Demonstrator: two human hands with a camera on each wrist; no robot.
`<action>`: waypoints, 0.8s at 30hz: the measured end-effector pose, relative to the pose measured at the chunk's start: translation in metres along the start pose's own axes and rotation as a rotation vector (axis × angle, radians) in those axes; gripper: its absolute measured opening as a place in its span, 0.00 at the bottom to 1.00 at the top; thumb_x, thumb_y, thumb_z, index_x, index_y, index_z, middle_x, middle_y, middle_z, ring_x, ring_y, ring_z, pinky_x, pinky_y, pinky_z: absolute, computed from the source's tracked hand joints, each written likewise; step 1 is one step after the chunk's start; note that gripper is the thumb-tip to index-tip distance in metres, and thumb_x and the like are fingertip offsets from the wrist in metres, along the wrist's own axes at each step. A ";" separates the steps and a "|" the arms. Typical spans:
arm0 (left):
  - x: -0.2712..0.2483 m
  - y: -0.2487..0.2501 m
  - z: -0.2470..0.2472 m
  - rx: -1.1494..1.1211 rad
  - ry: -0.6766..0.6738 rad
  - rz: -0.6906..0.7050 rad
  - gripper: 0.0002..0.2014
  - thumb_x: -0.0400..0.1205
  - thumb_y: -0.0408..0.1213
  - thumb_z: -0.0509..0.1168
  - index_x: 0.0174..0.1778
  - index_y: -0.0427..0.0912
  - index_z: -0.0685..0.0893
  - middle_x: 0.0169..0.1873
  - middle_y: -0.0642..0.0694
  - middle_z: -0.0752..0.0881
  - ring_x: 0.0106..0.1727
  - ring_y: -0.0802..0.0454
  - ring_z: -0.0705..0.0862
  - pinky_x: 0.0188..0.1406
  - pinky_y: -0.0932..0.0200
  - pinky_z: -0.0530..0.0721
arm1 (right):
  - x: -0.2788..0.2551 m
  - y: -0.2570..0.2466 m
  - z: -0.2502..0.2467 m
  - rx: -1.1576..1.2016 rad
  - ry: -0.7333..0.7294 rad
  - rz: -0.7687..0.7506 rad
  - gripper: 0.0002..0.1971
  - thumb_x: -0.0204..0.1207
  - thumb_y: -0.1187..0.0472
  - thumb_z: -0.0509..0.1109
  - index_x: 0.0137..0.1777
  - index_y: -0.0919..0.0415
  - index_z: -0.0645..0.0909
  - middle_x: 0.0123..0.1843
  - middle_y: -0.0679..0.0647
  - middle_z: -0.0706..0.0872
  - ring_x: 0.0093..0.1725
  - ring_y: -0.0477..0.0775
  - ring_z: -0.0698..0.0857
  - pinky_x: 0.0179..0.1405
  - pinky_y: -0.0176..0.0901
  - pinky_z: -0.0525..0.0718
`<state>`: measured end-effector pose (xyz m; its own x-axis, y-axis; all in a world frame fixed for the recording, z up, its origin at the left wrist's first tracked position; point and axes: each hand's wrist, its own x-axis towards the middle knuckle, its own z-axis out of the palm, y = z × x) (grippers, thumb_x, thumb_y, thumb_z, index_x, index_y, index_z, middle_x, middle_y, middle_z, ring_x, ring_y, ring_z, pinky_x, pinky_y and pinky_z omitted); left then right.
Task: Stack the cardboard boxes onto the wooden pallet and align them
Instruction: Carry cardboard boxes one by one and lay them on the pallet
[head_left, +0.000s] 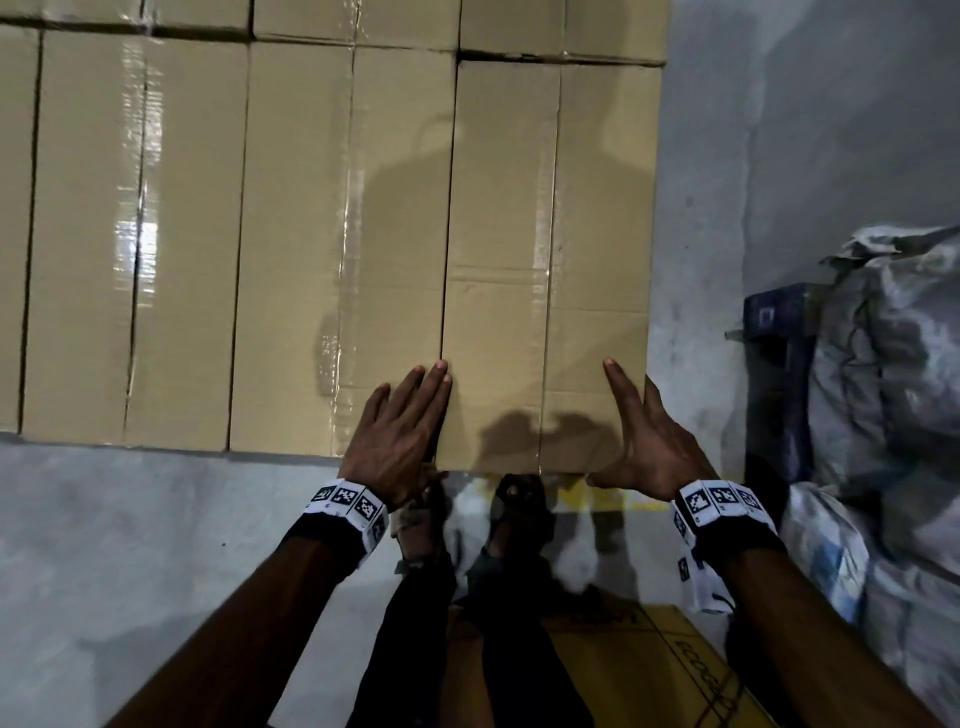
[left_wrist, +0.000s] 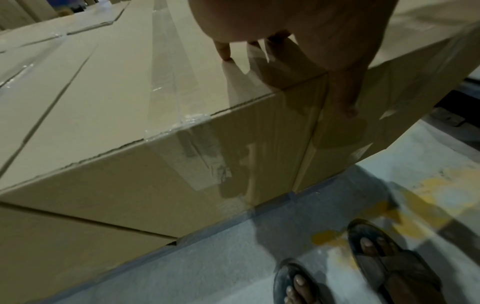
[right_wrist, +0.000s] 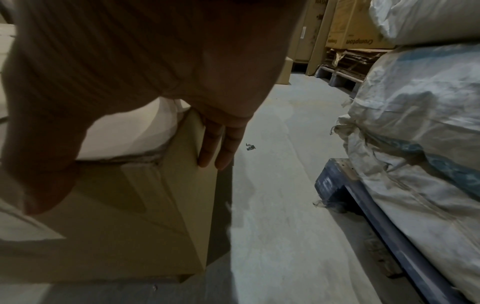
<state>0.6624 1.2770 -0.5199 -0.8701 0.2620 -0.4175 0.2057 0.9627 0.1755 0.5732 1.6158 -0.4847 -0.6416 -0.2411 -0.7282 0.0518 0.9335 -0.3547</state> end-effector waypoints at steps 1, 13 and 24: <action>0.000 0.000 0.000 -0.002 0.007 0.000 0.66 0.62 0.55 0.85 0.91 0.39 0.55 0.92 0.44 0.51 0.90 0.42 0.57 0.81 0.35 0.69 | 0.001 0.000 -0.001 0.000 -0.001 -0.005 0.76 0.54 0.42 0.92 0.83 0.21 0.30 0.91 0.49 0.47 0.77 0.70 0.77 0.68 0.65 0.84; 0.003 -0.004 -0.006 -0.059 0.037 0.020 0.62 0.61 0.52 0.85 0.90 0.41 0.62 0.91 0.46 0.59 0.87 0.41 0.66 0.73 0.41 0.77 | 0.004 0.001 0.000 -0.016 0.011 0.006 0.79 0.52 0.45 0.94 0.83 0.21 0.30 0.91 0.50 0.47 0.77 0.70 0.78 0.67 0.64 0.85; 0.002 0.000 -0.006 -0.166 0.001 -0.027 0.66 0.59 0.51 0.85 0.91 0.46 0.57 0.91 0.51 0.55 0.88 0.43 0.62 0.73 0.41 0.78 | 0.008 0.002 -0.002 0.014 0.019 -0.013 0.79 0.52 0.49 0.94 0.84 0.22 0.31 0.91 0.49 0.46 0.76 0.68 0.79 0.65 0.60 0.85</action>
<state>0.6578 1.2772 -0.5153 -0.8747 0.2358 -0.4234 0.1052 0.9452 0.3090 0.5665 1.6160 -0.4901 -0.6569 -0.2481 -0.7120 0.0541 0.9263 -0.3728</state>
